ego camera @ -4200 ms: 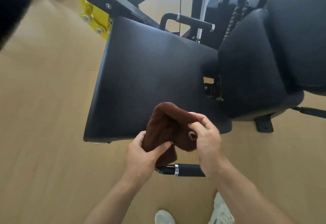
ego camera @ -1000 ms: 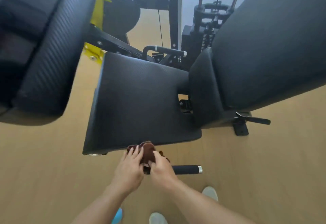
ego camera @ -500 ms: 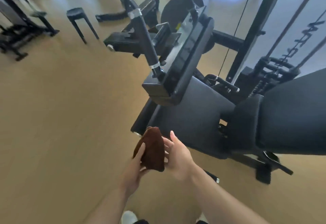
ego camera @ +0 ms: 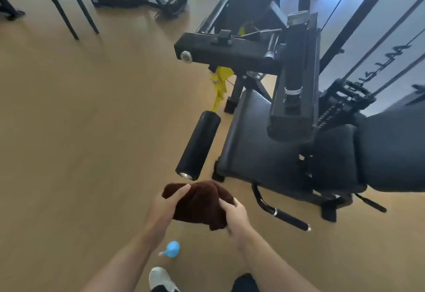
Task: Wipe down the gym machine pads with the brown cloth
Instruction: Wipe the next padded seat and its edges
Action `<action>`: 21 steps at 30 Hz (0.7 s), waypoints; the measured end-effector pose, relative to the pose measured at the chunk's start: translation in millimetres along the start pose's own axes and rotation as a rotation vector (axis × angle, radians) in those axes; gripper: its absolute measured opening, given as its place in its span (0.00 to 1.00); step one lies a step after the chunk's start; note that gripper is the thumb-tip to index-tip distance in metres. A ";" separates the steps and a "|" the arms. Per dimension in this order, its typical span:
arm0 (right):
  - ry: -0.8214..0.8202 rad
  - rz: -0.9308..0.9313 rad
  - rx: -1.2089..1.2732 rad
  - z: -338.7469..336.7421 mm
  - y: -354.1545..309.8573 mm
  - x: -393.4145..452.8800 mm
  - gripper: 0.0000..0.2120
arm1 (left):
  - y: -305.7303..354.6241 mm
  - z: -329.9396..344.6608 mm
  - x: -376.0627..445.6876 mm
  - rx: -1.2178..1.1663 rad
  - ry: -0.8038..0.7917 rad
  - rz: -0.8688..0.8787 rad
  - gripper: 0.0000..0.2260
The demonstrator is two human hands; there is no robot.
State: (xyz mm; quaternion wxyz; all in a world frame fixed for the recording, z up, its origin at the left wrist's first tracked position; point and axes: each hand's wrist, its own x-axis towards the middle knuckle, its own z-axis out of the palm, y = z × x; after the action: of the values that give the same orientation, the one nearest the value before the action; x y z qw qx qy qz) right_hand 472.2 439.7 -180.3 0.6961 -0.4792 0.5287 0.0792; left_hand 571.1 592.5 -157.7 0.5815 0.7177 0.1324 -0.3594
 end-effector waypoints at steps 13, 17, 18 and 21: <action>0.404 -0.244 -0.113 -48.3 -109.8 70.3 0.13 | 59.7 55.1 134.7 0.159 -0.182 0.054 0.31; 0.471 -0.213 -0.122 -51.7 -143.8 86.6 0.06 | 74.4 75.7 160.2 0.201 -0.150 0.091 0.36; 0.484 -0.191 -0.153 -52.4 -149.5 89.1 0.08 | 77.3 80.8 164.7 0.186 -0.155 0.079 0.39; 0.567 -0.206 -0.458 -53.2 -155.8 106.1 0.24 | 73.8 91.0 179.4 0.218 -0.186 -0.064 0.45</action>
State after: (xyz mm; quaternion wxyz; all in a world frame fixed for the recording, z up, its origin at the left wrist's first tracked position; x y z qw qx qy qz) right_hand 578.6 275.4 -174.6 0.4012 -0.6761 0.6179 -0.0108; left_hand 709.8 445.7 -229.2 0.4982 0.7357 0.0610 -0.4548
